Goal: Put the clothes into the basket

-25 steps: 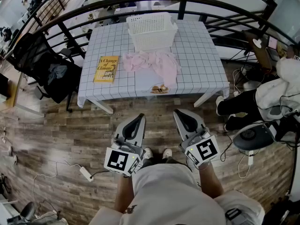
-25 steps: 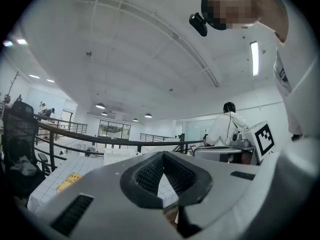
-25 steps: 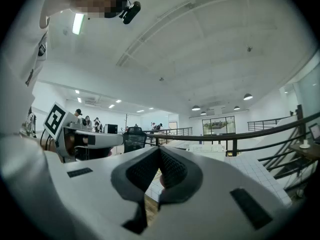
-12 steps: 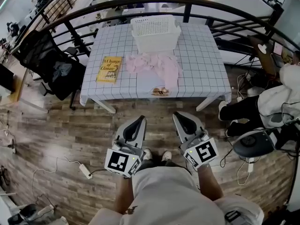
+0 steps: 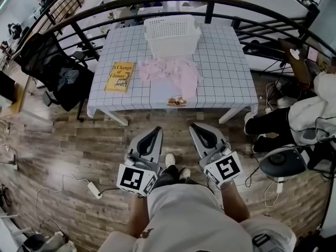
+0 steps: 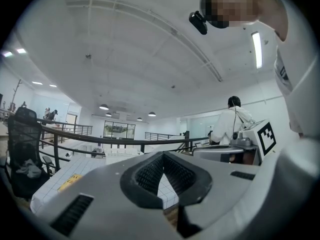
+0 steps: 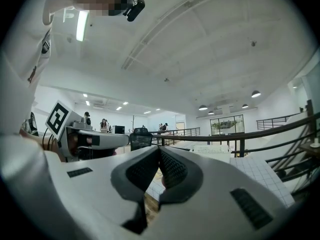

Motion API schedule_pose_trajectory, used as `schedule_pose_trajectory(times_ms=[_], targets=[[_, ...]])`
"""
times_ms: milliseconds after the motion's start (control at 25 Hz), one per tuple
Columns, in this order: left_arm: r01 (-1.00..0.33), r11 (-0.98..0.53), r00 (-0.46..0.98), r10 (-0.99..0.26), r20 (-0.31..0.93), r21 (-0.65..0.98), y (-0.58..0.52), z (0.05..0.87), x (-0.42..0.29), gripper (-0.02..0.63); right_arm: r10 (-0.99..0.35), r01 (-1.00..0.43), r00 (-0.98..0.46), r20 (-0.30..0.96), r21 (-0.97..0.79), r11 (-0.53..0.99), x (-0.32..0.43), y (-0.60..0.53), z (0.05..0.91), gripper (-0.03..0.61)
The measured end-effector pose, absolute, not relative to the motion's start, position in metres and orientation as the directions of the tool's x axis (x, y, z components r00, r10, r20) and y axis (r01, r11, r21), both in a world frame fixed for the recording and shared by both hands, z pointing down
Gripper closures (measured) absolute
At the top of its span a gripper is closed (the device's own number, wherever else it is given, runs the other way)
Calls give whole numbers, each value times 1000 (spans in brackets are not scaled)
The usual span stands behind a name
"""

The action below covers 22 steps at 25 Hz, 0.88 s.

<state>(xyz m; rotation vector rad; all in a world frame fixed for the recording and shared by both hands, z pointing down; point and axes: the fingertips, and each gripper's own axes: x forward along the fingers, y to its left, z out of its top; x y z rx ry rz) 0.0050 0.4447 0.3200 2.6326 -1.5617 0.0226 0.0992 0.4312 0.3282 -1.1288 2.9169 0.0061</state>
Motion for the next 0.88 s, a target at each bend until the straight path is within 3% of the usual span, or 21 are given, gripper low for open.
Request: schedule_pose_trajectory(times_ms=[880], targets=[[-828,-555,558,-829,35,80,359,333,-28,611,-754,-753,-656,49,33,657,69,353,344,563]])
